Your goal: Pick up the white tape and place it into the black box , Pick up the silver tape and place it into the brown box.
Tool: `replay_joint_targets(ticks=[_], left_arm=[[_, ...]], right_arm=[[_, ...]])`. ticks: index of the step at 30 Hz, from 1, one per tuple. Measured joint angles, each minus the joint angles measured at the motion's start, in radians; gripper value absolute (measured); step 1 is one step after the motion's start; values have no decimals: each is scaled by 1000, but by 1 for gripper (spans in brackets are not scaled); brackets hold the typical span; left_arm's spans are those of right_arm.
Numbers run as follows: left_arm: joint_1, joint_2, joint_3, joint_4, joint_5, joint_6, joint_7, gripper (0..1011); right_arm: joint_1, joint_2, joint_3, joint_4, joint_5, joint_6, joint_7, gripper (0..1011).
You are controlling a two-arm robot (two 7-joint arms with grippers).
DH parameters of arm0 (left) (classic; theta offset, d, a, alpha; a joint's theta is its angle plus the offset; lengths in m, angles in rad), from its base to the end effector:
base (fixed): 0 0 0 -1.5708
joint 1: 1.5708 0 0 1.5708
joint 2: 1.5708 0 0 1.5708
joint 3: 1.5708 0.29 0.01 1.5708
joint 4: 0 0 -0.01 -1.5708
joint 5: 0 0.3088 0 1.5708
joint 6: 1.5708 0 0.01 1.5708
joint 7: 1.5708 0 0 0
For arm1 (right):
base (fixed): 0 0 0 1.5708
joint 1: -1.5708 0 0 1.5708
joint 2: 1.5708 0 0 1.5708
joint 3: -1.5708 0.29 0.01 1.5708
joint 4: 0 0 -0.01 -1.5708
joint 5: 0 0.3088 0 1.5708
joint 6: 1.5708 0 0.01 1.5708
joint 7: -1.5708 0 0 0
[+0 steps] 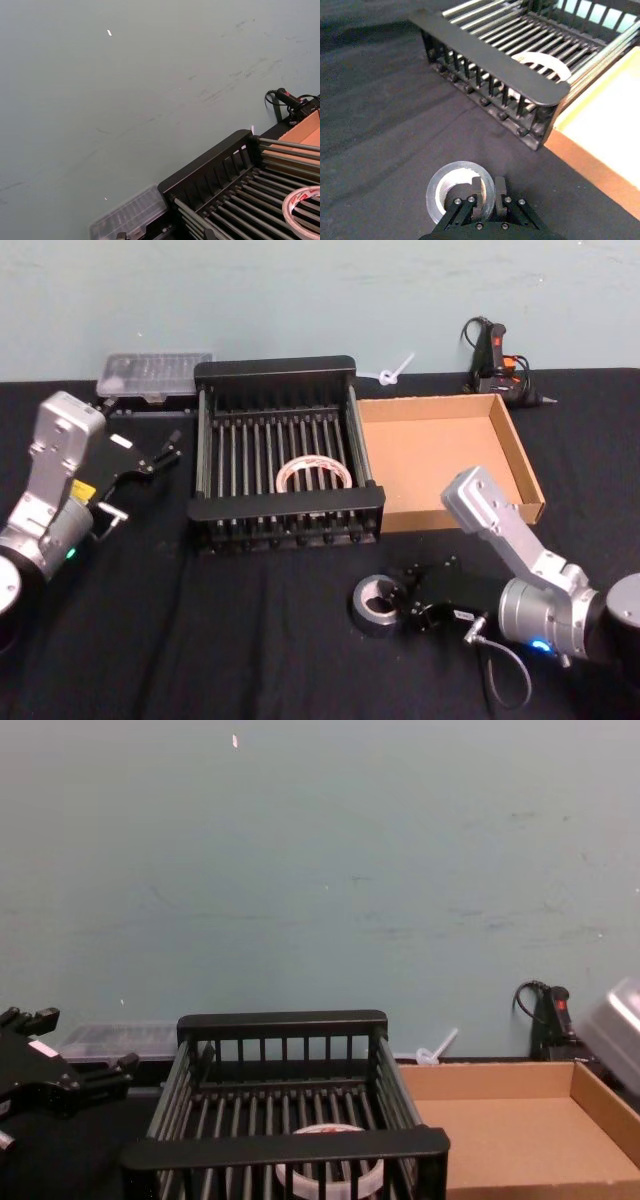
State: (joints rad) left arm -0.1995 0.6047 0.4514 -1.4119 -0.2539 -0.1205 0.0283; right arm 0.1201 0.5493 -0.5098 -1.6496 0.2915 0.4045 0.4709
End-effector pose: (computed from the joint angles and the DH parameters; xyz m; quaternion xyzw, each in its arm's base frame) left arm 0.3581 0.0827 -0.3023 0.1416 -0.1324 0.5799 0.7913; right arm 0.3223 -0.0081 -0.2852 -0.2548 0.0824 -0.3148 0.9106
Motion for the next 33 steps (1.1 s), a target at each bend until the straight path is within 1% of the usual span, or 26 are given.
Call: replay_joint_targets(ticks=[7,10,11,14,16,17,20,23,25,29,33], left_arm=[[0,0,0,0,0,0,0,1001],[0,0,0,0,0,0,0,1001],[0,0,0,0,0,0,0,1001],[0,0,0,0,0,0,0,1001],[0,0,0,0,0,0,0,1002],[0,0,0,0,0,0,0,1001],[0,0,0,0,0,0,0,1001],[0,0,0,0,0,0,0,1001],[0,0,0,0,0,0,0,1001],[0,0,0,0,0,0,0,1001],[0,0,0,0,0,0,0,1001]], right_arm=[[-13,7,44,-24,30,-1,-18,159],[-17,10,66,-34,42,-3,-32,160],[-17,12,78,-38,47,-5,-41,159],[-17,12,95,-41,53,-8,-55,160],[-10,8,118,-36,57,-11,-77,160],[-10,8,118,-36,57,-11,-77,160],[7,-5,142,-14,57,-15,-104,160],[22,-17,156,3,56,-15,-120,160],[47,-34,169,33,50,-15,-139,160],[75,-53,178,69,37,-15,-157,159],[116,-79,188,120,13,-17,-178,160]])
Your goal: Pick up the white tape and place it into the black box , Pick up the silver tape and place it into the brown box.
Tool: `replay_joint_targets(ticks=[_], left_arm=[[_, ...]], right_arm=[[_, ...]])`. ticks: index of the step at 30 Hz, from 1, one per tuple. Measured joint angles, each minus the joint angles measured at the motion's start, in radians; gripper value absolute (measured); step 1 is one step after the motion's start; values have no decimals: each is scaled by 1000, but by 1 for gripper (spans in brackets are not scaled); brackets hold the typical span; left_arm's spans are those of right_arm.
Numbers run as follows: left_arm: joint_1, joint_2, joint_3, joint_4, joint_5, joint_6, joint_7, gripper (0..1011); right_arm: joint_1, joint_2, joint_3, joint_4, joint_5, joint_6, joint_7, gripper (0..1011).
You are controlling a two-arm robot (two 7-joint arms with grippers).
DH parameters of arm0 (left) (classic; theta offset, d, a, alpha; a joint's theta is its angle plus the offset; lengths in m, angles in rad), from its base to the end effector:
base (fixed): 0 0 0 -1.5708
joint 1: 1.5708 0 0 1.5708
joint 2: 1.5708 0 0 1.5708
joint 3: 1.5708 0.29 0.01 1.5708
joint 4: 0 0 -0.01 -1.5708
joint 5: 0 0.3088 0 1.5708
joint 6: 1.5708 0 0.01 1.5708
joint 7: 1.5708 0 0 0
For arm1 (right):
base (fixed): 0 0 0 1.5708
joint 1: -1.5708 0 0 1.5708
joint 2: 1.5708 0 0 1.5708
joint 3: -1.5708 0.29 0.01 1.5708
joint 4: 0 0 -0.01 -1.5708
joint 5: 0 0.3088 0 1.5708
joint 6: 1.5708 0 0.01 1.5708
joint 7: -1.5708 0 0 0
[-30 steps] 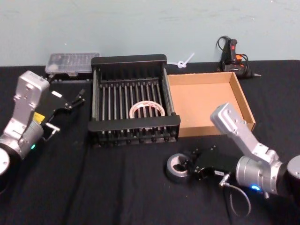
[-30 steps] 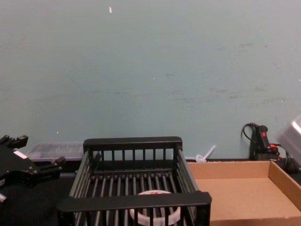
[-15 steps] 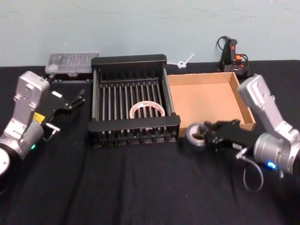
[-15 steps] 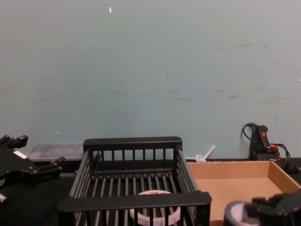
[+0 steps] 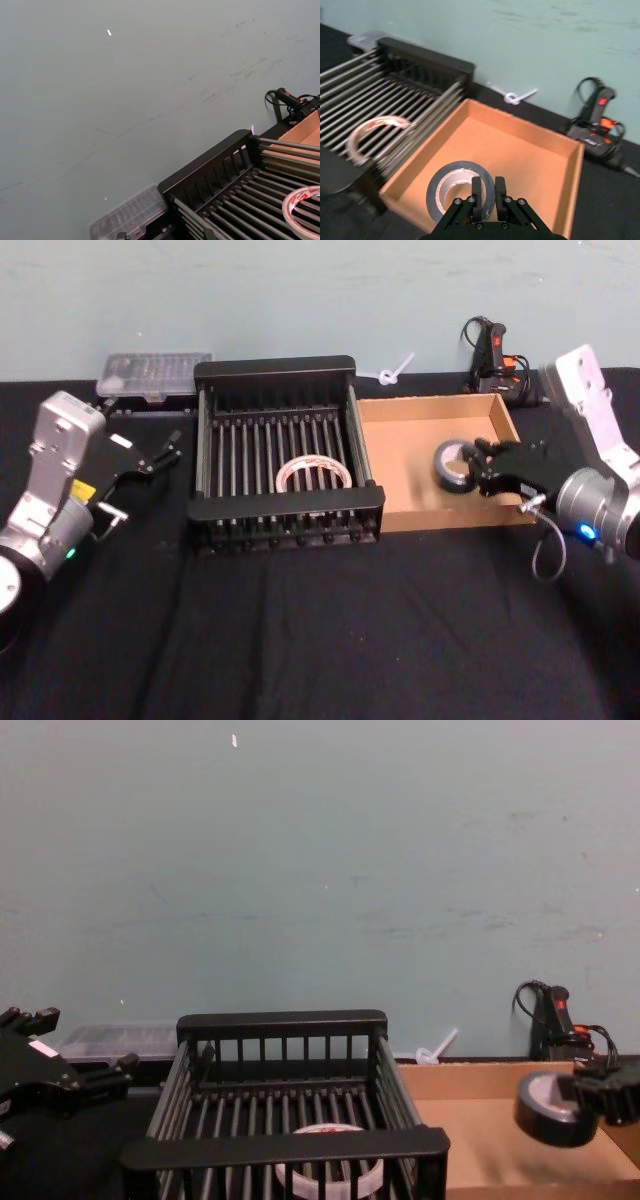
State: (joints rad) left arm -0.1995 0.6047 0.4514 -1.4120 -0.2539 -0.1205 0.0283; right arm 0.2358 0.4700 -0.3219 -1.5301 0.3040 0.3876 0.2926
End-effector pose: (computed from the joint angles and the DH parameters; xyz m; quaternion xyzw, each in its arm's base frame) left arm 0.3581 0.0827 -0.3023 0.1415 -0.1325 0.5799 0.7913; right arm 0.3785 -0.0501 -0.2480 -0.1911 0.0491 -0.4946 0.8464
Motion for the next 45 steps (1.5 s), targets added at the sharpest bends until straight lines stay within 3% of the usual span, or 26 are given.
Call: replay_joint_targets(ticks=[10,25,36,45], left_arm=[[0,0,0,0,0,0,0,1002],[0,0,0,0,0,0,0,1001],[0,0,0,0,0,0,0,1001],[0,0,0,0,0,0,0,1001]], right_arm=[[69,-52,18,99,-29,1,-20,160],[66,-50,16,95,-30,2,-20,161],[65,-48,15,92,-30,2,-19,470],[64,-47,14,91,-29,2,-19,790]])
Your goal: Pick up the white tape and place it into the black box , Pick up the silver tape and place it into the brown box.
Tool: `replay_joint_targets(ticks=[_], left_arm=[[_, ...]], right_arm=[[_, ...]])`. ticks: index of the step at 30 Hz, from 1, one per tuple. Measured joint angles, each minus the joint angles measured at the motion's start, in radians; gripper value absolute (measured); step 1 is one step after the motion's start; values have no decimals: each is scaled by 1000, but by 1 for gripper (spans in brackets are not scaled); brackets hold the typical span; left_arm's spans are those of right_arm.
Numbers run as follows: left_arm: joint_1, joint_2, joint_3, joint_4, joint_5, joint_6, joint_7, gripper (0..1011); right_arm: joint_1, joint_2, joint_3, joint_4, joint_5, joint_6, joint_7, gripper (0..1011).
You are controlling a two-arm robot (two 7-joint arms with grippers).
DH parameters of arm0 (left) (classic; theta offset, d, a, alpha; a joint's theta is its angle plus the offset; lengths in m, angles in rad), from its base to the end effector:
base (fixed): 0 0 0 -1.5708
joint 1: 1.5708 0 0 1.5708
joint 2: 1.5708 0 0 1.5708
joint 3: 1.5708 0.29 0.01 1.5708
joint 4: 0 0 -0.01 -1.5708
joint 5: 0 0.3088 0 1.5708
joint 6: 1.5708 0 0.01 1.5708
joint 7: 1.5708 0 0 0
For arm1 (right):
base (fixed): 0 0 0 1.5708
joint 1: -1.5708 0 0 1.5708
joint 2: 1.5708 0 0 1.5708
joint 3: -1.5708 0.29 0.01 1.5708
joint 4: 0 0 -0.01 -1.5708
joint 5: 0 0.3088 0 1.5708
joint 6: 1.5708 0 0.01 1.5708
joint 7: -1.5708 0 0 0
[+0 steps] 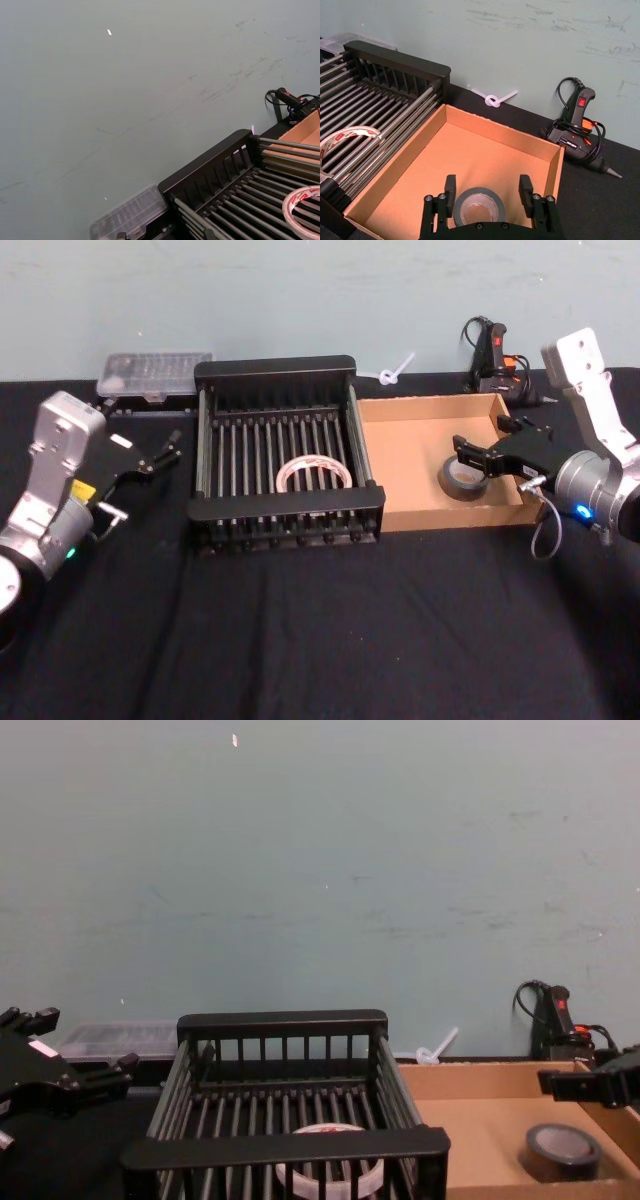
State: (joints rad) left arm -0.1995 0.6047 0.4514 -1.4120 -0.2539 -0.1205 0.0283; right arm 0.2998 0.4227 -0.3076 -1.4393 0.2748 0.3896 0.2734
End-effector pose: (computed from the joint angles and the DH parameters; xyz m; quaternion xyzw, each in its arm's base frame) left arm 0.3581 0.0827 -0.3023 0.1415 -0.1325 0.5799 0.7913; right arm 0.3992 -0.0514 -0.2486 -0.1899 0.0534 -0.5212 0.8303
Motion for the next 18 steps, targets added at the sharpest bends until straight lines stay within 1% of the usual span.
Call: replay_joint_targets(ticks=[2,3,4,6,7,9,12,14,16,17,18], left_arm=[[0,0,0,0,0,0,0,1001],[0,0,0,0,0,0,0,1001],[0,0,0,0,0,0,0,1001],[0,0,0,0,0,0,0,1001],[0,0,0,0,0,0,0,1001],[0,0,0,0,0,0,0,1001],[0,0,0,0,0,0,0,1001],[0,0,0,0,0,0,0,1001],[0,0,0,0,0,0,0,1001],[0,0,0,0,0,0,0,1001],[0,0,0,0,0,0,0,1001]], right_arm=[[0,0,0,0,0,0,0,818],[0,0,0,0,0,0,0,843],[0,0,0,0,0,0,0,894],[0,0,0,-1,0,0,0,928],[0,0,0,-1,0,0,0,974],[0,0,0,0,0,0,0,1002],[-1,-1,1,-1,0,-2,-1,1002],[-9,-5,9,-5,-8,-15,-14,1002],[-20,-12,19,-13,-17,-39,-31,1002],[-32,-20,30,-22,-28,-69,-53,1002],[-40,-24,36,-27,-35,-87,-66,1002]])
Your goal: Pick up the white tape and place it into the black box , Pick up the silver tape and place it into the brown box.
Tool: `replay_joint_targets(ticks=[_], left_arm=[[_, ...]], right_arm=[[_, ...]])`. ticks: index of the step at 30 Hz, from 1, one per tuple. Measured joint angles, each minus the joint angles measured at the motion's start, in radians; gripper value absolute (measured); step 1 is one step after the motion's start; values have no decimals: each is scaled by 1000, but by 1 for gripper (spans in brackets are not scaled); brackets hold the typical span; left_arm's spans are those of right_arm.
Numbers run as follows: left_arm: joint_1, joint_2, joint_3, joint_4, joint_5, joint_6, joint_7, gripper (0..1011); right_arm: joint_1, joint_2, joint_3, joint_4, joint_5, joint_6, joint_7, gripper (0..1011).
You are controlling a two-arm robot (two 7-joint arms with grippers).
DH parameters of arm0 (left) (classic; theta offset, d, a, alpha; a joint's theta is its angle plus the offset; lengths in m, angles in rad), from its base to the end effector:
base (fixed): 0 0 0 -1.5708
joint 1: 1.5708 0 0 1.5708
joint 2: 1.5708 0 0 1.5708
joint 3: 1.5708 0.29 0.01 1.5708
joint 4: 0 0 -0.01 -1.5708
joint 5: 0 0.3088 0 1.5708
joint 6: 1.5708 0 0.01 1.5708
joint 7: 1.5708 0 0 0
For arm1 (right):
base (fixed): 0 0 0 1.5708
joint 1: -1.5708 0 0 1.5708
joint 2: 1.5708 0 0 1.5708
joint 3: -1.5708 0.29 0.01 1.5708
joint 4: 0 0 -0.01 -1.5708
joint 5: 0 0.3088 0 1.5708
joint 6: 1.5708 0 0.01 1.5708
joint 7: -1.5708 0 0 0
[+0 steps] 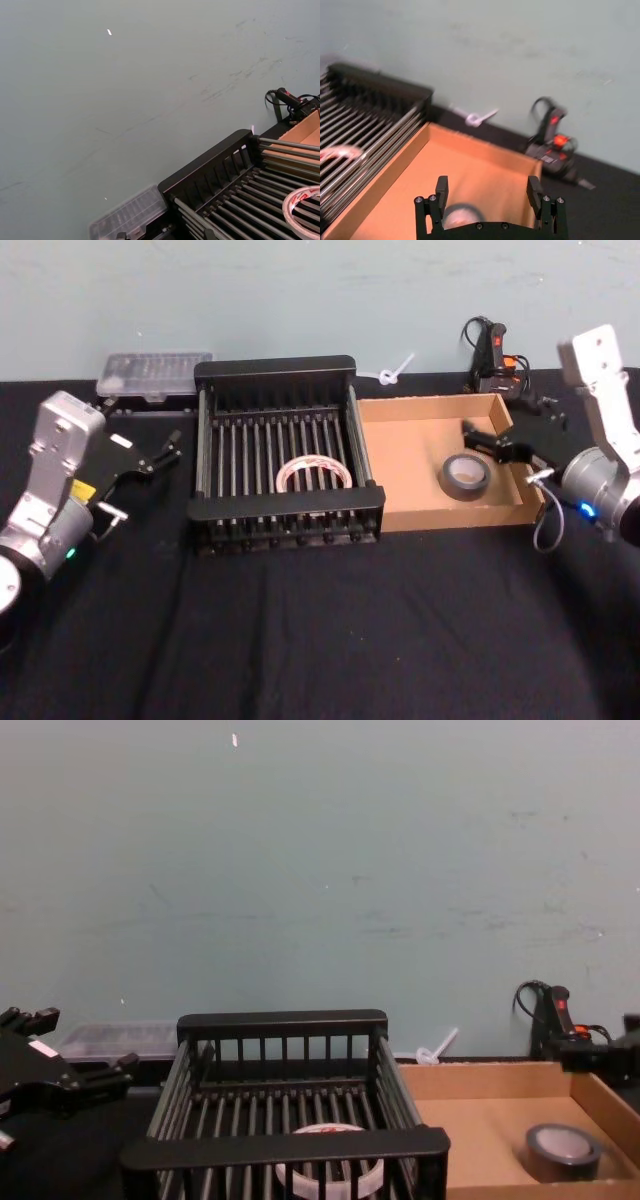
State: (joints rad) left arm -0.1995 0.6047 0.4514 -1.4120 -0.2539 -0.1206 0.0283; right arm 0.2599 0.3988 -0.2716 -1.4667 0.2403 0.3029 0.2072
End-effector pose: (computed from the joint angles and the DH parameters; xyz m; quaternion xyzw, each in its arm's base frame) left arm 0.3581 0.0827 -0.3023 0.1415 -0.1325 0.5799 0.7913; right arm 0.3910 -0.0494 -0.2517 -0.1588 0.0161 -0.5546 0.8167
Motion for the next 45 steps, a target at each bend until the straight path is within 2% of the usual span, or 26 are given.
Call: replay_joint_targets(ticks=[4,6,7,11,14,22,31,45], left_arm=[[0,0,0,0,0,0,0,1001],[0,0,0,0,0,0,0,1001],[0,0,0,0,0,0,0,1001],[0,0,0,0,0,0,0,1001],[0,0,0,0,0,0,0,1001],[0,0,0,0,0,0,0,1001],[0,0,0,0,0,0,0,1001],[0,0,0,0,0,0,0,1001]], right_arm=[[-39,-23,30,-20,-39,-91,-76,1003],[-69,-37,50,-32,-70,-154,-131,1002],[-69,-37,50,-32,-70,-154,-131,1002],[-122,-47,80,-48,-106,-222,-187,1002],[-158,-49,97,-60,-122,-254,-209,1002],[-221,-58,132,-68,-141,-277,-221,1002],[-234,-74,151,-68,-163,-272,-220,1002],[-233,-73,149,-67,-161,-269,-217,1002]])
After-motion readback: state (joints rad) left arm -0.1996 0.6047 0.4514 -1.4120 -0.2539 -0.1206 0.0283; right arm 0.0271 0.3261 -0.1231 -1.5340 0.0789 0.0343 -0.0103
